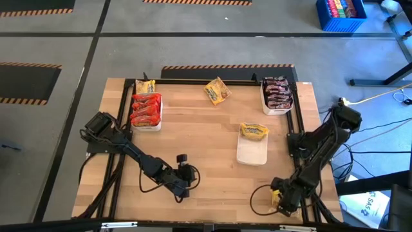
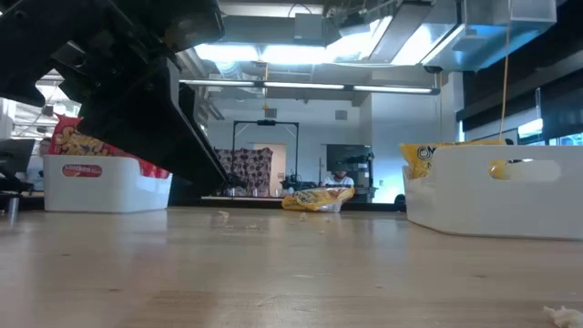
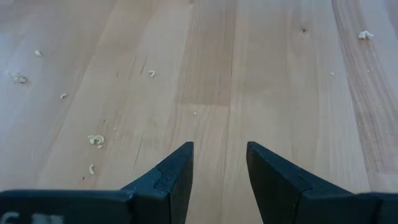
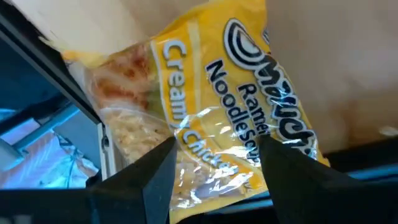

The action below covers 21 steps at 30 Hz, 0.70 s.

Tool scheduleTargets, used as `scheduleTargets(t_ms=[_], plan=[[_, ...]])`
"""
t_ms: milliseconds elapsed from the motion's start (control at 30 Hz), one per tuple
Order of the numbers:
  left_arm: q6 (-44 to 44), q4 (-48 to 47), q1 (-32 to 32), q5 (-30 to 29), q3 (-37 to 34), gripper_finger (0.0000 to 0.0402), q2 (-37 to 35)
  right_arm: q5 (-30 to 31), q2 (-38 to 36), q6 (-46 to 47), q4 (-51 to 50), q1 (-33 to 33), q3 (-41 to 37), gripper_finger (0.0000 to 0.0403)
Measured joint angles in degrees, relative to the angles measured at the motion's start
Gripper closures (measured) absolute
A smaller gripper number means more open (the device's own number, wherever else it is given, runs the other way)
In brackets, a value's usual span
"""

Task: Sort Maruchan noodles
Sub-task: Put the bottom yellow noodle into the bottom white bin

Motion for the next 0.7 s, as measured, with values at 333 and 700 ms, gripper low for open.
scheduleTargets(t_ms=[333,700], plan=[[0.0,0.4,0.0,0.0,0.0,0.0258,0.0,2.3,4.8,-7.6,7.0,-6.0,0.3,0.0194],[0.0,0.7,0.0,0.0,0.0,0.0258,0.0,19.8,6.0,-12.6,11.0,-15.0,0.2,0.0194]])
